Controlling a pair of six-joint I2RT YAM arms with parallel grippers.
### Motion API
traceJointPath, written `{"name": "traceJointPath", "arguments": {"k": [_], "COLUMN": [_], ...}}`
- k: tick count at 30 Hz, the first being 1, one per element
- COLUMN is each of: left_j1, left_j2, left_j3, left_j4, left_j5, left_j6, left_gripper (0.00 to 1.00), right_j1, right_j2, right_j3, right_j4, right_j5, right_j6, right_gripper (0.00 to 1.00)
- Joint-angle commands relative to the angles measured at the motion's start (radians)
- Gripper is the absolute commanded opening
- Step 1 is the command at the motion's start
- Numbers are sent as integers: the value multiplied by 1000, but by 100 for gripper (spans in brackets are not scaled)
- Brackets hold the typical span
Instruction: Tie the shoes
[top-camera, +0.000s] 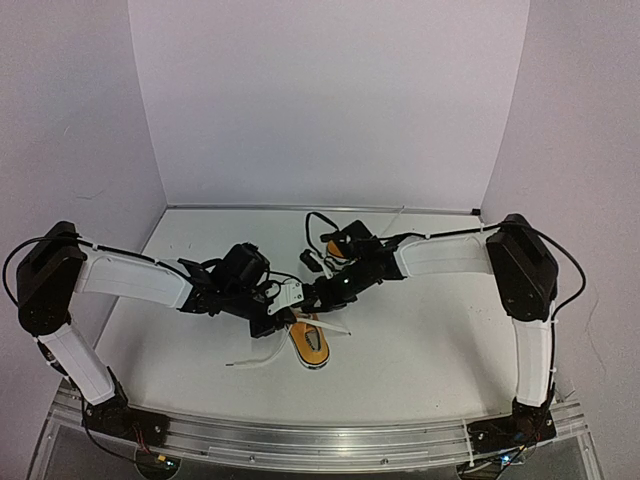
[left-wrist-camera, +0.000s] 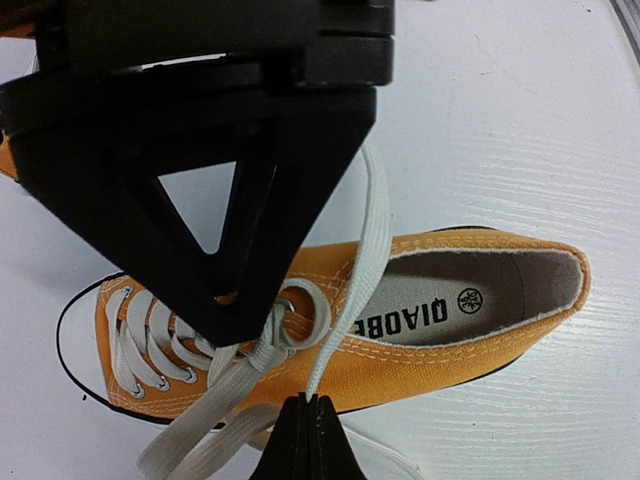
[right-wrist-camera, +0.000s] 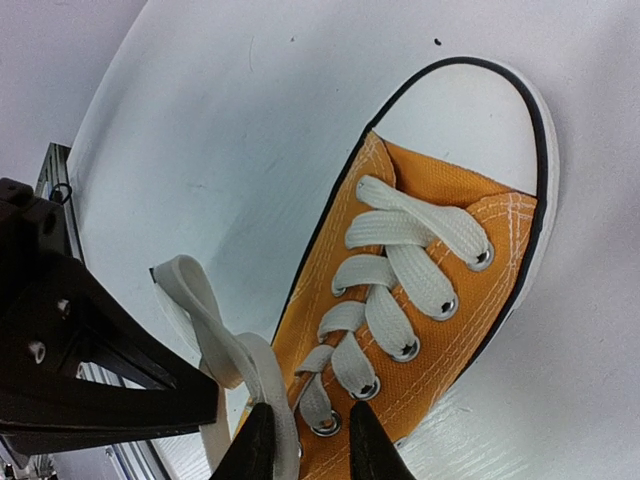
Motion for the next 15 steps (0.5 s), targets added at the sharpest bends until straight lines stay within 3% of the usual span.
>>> {"name": "traceJointPath", "arguments": {"k": [1,3,15], "left_j1": [0,0,0], "left_j2": [-32,-33,-29], "left_j3": [23,26,49], "left_j4": [20,18,11], "left_j5": [3,2,9], "left_j6": [-11,-15,-45], "left_gripper": [0,0,0], "right_j1": [7,6,7], "right_j2": [1,-18,-103], "right_j3": [34,28,-40], "right_j4": [-18,-17,60], "right_j5": [-10,-11,-7], "right_j6": [-17,-20,4], "right_gripper": [9,0,0]}}
